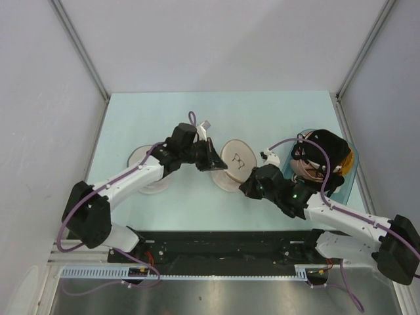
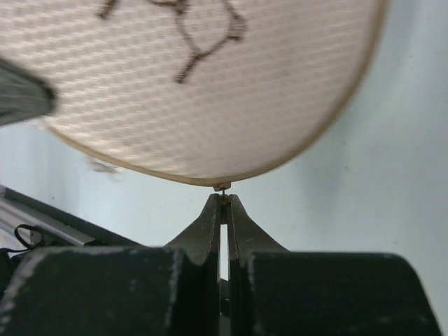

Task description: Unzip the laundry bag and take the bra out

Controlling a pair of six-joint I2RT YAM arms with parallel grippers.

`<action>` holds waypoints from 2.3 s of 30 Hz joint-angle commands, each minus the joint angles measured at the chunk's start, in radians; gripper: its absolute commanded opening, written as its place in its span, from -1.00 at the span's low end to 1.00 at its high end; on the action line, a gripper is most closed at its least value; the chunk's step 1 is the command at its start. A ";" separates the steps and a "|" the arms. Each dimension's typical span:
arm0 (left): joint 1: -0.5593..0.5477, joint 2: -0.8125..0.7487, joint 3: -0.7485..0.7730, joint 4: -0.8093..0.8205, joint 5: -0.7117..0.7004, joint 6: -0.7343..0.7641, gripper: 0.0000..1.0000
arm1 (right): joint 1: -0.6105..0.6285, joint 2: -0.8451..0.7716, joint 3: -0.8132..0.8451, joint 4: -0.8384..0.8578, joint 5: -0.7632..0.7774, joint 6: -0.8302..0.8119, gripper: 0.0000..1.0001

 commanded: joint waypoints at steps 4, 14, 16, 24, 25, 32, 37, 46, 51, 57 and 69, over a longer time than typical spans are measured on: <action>0.044 -0.078 0.119 -0.105 -0.032 0.105 -0.99 | -0.057 -0.051 -0.002 -0.114 0.009 -0.075 -1.00; 0.060 0.115 0.283 -0.129 -0.058 0.174 -0.99 | 0.071 -0.065 0.001 0.034 -0.024 0.045 -1.00; 0.062 0.158 0.326 -0.174 -0.015 0.179 -0.73 | 0.121 -0.045 0.020 0.048 -0.001 0.081 -1.00; 0.062 0.016 0.363 -0.301 -0.105 0.251 0.71 | 0.144 0.010 0.043 0.064 0.119 0.176 -1.00; 0.062 -0.013 0.354 -0.313 -0.121 0.251 0.72 | 0.130 0.010 0.044 0.077 0.113 0.175 -1.00; 0.050 -0.247 0.016 -0.075 -0.050 0.048 0.65 | 0.090 0.035 0.043 0.117 0.069 0.149 -1.00; 0.010 -0.201 -0.120 0.091 0.031 -0.074 0.96 | 0.089 0.043 0.044 0.114 0.065 0.158 -1.00; -0.047 -0.067 -0.157 0.251 0.059 -0.117 0.40 | 0.102 0.024 0.043 0.084 0.085 0.162 -1.00; -0.048 -0.044 -0.134 0.240 0.051 -0.115 -0.37 | 0.110 0.020 0.044 0.053 0.099 0.175 -1.00; -0.039 -0.034 -0.060 0.128 0.042 -0.046 -0.99 | 0.105 0.009 0.043 0.022 0.110 0.165 -1.00; 0.088 -0.149 0.086 -0.068 0.013 0.095 -0.99 | -0.025 -0.088 -0.034 -0.103 0.130 0.029 -1.00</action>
